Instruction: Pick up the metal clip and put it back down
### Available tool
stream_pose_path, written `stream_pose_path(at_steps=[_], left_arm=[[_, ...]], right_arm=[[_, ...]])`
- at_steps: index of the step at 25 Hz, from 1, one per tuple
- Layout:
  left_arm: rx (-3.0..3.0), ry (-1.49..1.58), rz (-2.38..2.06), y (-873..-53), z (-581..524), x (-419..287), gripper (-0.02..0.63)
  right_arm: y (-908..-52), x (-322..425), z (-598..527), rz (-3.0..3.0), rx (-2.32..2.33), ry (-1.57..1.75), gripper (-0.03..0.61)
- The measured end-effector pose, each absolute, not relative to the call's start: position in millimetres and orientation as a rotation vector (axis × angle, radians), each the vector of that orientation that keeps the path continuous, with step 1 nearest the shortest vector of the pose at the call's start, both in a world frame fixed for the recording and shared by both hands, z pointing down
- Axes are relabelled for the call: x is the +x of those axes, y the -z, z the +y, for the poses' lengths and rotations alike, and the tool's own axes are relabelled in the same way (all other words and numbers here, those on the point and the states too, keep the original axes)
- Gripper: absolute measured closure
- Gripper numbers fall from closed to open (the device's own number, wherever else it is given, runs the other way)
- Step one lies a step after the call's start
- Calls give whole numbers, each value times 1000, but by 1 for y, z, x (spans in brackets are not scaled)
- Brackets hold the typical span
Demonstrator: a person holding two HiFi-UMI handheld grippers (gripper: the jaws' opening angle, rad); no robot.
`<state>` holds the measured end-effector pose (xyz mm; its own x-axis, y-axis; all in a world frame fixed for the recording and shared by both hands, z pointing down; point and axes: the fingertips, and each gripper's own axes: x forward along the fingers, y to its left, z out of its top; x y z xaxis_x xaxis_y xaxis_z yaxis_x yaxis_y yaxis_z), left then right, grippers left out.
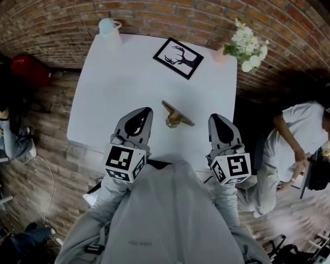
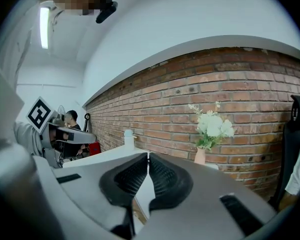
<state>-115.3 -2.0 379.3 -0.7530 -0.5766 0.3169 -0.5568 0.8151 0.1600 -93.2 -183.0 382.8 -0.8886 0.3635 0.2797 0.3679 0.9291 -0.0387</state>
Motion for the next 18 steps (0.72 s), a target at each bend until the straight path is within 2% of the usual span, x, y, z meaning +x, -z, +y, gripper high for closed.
stream_pose_path(at_steps=[12,15,18], left_arm=[[852,109,-2631,-389,7,-122,583],[851,114,-2625,-390,8,-124,583],[853,117,-2616,-393,8,-124,583]], right_arm=[[-392,-104,-154,-2728,-664,91,547],[-399,-105,-145,-2675,-722,112,458],[-410,-106,-133,-2620,-784,162,411]])
